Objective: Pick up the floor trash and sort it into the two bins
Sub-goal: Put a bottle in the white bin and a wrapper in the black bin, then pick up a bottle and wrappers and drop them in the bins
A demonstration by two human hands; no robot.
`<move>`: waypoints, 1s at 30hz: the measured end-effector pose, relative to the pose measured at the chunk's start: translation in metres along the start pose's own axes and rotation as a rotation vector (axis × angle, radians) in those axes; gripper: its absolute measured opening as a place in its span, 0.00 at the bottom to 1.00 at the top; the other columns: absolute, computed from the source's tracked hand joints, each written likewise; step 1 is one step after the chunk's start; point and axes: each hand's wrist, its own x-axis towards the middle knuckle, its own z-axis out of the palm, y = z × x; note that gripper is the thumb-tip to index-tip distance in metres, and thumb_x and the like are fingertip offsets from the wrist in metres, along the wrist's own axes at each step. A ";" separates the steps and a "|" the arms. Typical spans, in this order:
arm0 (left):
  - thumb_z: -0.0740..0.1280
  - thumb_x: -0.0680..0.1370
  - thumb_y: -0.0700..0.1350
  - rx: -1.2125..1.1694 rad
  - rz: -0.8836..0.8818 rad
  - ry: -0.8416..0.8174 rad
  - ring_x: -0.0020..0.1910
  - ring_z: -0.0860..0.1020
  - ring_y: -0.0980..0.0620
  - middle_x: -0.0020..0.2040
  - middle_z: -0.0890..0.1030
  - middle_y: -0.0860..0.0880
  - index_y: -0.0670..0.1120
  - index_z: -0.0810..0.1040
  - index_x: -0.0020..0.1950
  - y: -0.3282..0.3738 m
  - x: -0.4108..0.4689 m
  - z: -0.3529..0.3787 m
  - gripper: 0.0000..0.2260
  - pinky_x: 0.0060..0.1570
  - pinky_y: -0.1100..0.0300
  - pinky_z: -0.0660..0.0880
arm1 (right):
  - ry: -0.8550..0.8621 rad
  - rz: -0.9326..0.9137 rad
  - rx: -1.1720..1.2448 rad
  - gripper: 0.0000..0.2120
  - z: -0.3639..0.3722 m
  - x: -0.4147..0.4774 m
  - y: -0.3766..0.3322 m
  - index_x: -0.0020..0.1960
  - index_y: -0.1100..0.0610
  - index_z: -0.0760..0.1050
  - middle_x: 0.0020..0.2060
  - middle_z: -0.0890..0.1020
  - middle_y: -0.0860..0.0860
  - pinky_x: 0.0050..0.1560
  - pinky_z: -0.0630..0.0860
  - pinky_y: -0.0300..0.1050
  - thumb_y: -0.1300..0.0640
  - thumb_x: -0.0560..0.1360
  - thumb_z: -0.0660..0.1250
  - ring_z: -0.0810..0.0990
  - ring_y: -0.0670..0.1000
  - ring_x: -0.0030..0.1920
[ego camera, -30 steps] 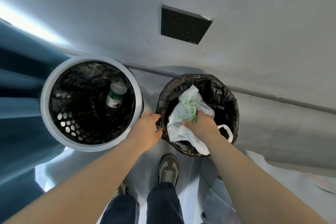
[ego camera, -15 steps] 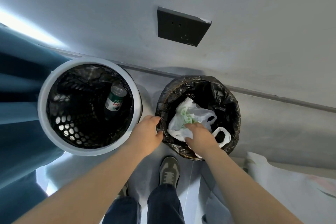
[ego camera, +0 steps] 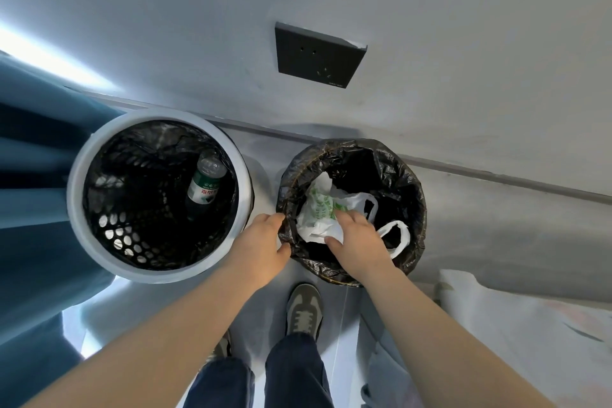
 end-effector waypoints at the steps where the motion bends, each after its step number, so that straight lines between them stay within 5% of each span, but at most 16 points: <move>1: 0.62 0.79 0.47 0.003 -0.003 -0.004 0.59 0.75 0.48 0.66 0.70 0.47 0.48 0.61 0.75 0.001 -0.005 -0.003 0.25 0.58 0.55 0.73 | 0.002 -0.009 -0.008 0.27 -0.002 -0.007 -0.003 0.75 0.55 0.59 0.72 0.64 0.55 0.71 0.64 0.53 0.50 0.79 0.62 0.63 0.58 0.72; 7: 0.62 0.79 0.48 0.078 0.005 0.003 0.59 0.75 0.47 0.65 0.71 0.46 0.47 0.63 0.73 0.010 -0.050 -0.033 0.23 0.57 0.56 0.72 | 0.048 -0.059 -0.117 0.21 -0.033 -0.056 -0.029 0.70 0.55 0.65 0.65 0.70 0.53 0.62 0.72 0.49 0.53 0.79 0.62 0.69 0.55 0.65; 20: 0.62 0.78 0.48 0.150 0.038 0.054 0.57 0.75 0.45 0.59 0.74 0.46 0.45 0.69 0.66 0.035 -0.238 -0.160 0.18 0.57 0.51 0.73 | 0.102 -0.168 -0.191 0.15 -0.140 -0.233 -0.157 0.63 0.55 0.71 0.60 0.74 0.52 0.57 0.71 0.47 0.57 0.77 0.60 0.70 0.54 0.62; 30: 0.62 0.78 0.49 0.006 0.014 0.366 0.59 0.75 0.48 0.62 0.74 0.50 0.49 0.70 0.66 0.039 -0.413 -0.262 0.17 0.57 0.53 0.74 | 0.303 -0.407 -0.191 0.17 -0.222 -0.369 -0.288 0.63 0.52 0.73 0.56 0.77 0.50 0.54 0.72 0.45 0.55 0.74 0.64 0.74 0.53 0.59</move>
